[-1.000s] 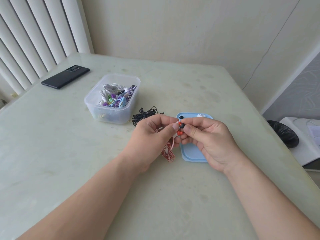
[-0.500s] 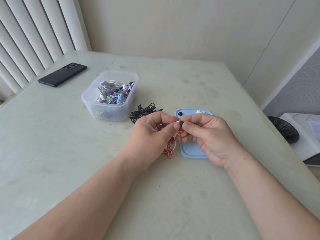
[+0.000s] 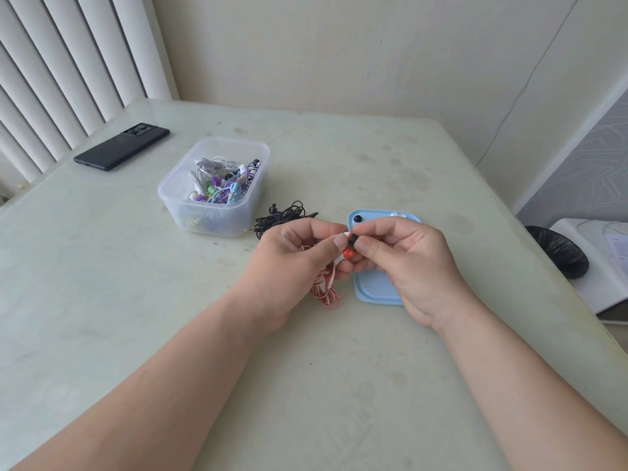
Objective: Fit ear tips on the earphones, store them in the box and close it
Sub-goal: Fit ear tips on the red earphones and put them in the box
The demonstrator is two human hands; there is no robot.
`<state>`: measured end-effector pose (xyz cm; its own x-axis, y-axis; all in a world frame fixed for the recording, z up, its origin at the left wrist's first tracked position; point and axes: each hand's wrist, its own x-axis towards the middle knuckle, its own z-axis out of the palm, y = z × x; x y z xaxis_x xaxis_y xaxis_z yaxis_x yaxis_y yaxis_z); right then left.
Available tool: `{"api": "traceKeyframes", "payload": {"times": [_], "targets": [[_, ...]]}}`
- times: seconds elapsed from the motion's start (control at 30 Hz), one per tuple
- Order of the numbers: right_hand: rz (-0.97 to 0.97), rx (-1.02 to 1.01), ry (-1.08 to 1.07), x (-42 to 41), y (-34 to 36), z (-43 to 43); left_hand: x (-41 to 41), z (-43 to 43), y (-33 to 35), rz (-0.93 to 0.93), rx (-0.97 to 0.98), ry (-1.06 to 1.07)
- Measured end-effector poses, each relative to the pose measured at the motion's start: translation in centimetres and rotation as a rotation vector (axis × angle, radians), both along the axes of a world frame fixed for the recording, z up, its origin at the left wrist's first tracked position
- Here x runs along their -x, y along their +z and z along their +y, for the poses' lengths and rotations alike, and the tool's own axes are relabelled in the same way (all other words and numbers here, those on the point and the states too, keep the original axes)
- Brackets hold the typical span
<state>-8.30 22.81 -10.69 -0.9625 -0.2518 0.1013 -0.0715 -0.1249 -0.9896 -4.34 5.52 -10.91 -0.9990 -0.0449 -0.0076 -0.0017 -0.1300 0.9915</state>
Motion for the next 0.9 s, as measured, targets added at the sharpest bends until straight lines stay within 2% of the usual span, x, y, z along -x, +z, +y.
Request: {"api": "traceKeyframes", "payload": {"times": [0.47, 0.73, 0.9], "targets": [[-0.027, -0.008, 0.079, -0.01, 0.38, 0.17, 0.14, 0.25, -0.50, 0.075, -0.047, 0.049], [-0.006, -0.048, 0.068, -0.05, 0.21, 0.07, 0.28, 0.03, -0.37, 0.034, -0.082, 0.003], [-0.092, 0.019, -0.060, -0.30, 0.69, -0.05, 0.32, 0.10, -0.16, 0.011, -0.175, 0.036]]}}
